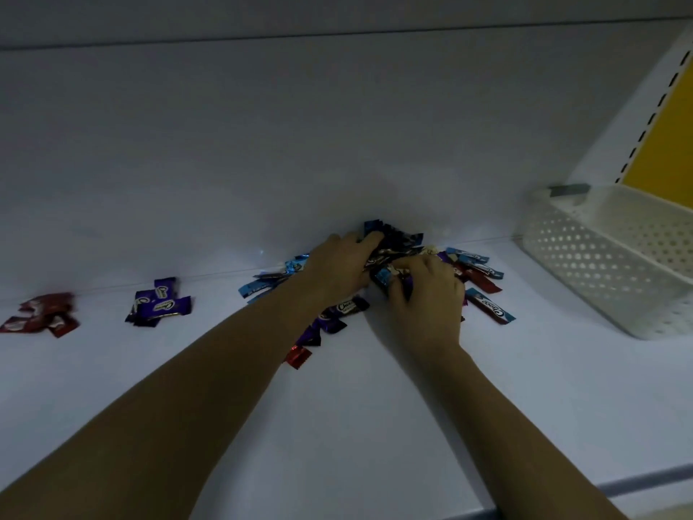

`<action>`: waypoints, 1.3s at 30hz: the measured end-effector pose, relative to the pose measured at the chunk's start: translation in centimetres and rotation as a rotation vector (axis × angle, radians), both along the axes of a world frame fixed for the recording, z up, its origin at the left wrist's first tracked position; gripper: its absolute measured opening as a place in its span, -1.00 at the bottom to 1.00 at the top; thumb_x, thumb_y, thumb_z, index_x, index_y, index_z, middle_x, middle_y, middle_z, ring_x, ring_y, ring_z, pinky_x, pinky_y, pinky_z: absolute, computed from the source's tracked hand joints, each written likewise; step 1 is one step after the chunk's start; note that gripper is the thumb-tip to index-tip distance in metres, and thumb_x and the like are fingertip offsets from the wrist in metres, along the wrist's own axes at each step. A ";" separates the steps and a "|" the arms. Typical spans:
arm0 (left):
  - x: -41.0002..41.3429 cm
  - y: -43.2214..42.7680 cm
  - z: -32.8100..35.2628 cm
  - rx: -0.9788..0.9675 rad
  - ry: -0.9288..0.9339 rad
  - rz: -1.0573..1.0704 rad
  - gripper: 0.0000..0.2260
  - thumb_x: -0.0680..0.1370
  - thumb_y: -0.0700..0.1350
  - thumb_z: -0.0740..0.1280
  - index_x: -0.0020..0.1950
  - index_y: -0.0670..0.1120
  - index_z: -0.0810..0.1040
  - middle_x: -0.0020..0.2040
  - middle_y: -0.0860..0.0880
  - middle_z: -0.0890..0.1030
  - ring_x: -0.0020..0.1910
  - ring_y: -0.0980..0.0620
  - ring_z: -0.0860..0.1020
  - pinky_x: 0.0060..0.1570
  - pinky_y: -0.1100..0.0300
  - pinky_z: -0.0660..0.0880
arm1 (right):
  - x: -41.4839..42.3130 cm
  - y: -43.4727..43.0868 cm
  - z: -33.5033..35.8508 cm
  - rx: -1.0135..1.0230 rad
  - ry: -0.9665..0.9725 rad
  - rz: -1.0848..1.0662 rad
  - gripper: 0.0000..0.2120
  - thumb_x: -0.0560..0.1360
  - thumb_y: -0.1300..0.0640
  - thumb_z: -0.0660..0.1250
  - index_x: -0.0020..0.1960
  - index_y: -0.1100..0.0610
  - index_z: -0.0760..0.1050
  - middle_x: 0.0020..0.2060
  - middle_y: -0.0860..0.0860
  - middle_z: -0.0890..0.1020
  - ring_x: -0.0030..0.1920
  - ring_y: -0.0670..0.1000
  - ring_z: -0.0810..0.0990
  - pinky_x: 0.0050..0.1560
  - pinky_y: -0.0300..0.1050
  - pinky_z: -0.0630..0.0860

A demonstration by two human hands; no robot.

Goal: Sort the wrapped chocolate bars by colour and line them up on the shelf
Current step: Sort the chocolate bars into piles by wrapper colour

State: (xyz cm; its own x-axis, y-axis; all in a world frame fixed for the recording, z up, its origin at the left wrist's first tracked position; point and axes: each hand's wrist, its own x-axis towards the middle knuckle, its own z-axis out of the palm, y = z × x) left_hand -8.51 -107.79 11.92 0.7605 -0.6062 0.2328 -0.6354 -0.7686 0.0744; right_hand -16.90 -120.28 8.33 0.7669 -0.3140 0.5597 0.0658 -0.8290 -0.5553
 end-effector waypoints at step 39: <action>-11.6 22.3 3.1 -1.514 0.589 0.375 -0.73 0.57 -0.22 0.32 0.19 0.06 0.38 0.05 -0.10 0.59 -0.13 -0.04 0.62 -0.35 0.17 0.57 | -3.1 18.5 0.2 0.387 0.117 0.701 -0.76 0.63 0.13 0.11 0.26 0.12 0.41 0.10 -0.01 0.49 0.07 -0.12 0.46 0.08 -0.20 0.43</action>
State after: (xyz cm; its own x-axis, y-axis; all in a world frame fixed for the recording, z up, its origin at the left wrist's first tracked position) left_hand -20.06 -85.52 14.98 0.9929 0.1091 0.0484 -0.0619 0.1241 0.9903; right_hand -19.97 -101.81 8.58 0.9043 0.1060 0.4135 0.4223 -0.3640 -0.8302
